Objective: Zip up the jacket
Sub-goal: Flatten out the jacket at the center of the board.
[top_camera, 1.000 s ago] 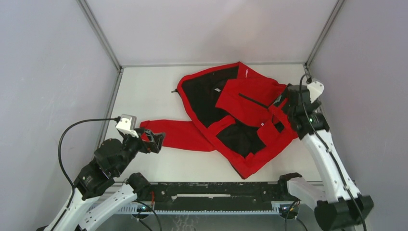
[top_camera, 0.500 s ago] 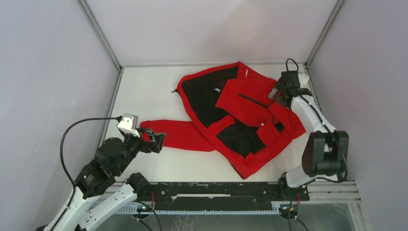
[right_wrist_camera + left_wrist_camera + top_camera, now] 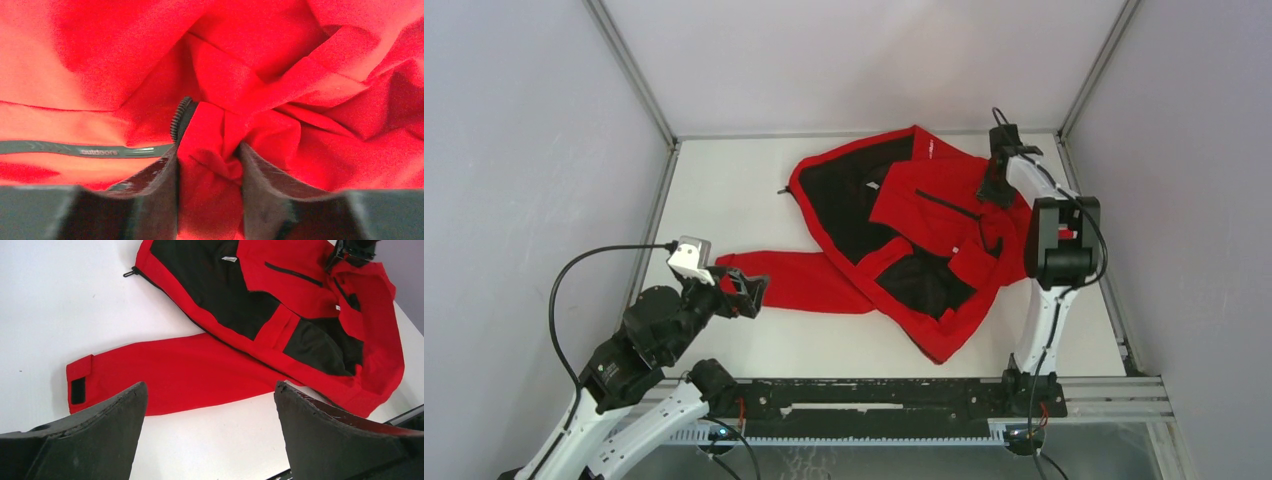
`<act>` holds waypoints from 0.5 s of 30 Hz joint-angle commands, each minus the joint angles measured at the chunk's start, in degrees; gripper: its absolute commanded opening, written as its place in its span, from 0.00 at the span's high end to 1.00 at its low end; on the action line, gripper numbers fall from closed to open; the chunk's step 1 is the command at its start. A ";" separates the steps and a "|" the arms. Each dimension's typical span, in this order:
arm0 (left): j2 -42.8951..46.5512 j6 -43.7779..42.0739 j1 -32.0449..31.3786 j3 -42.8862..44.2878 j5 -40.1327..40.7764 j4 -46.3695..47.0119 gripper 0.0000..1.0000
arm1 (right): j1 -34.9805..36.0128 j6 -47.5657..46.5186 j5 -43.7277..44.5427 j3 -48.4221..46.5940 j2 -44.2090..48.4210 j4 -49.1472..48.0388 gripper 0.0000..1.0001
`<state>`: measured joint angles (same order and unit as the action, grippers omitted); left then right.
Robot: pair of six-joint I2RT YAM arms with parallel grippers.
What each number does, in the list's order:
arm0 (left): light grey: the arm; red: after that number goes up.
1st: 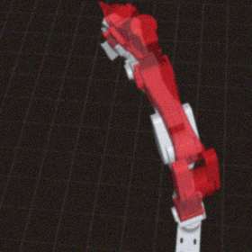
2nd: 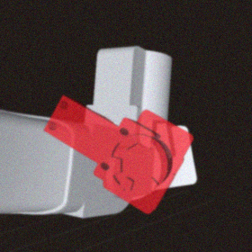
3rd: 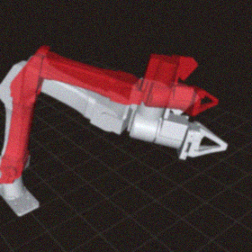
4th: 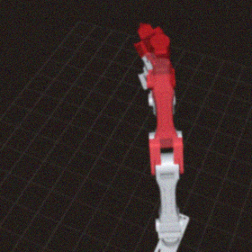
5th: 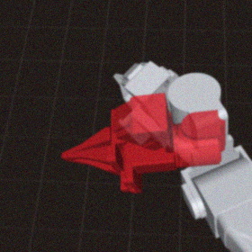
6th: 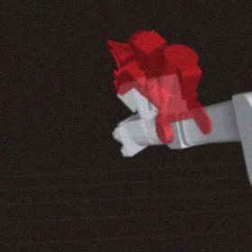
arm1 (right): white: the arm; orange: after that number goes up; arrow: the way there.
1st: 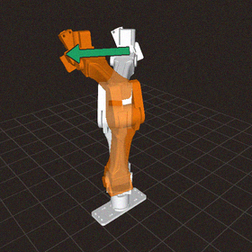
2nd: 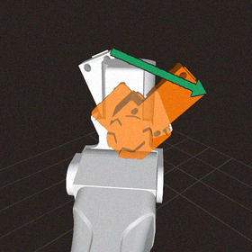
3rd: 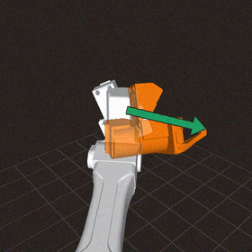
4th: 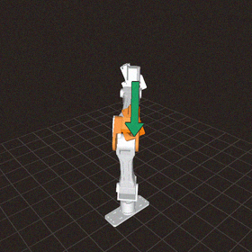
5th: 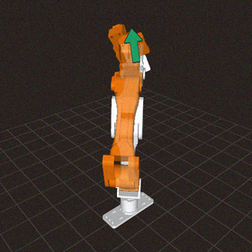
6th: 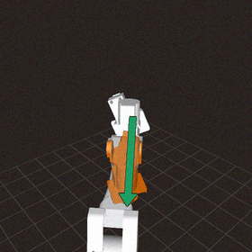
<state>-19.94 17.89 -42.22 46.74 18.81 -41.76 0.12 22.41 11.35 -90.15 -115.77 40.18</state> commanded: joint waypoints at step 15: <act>-0.41 -0.58 0.38 0.63 0.62 0.62 0.00 | 32.20 -51.40 -0.80 -21.66 -5.02 -1.36 1.00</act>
<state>-19.94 17.89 -42.22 46.74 18.92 -41.76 24.43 -8.56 6.35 -113.82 -127.44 44.03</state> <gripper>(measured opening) 0.996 0.030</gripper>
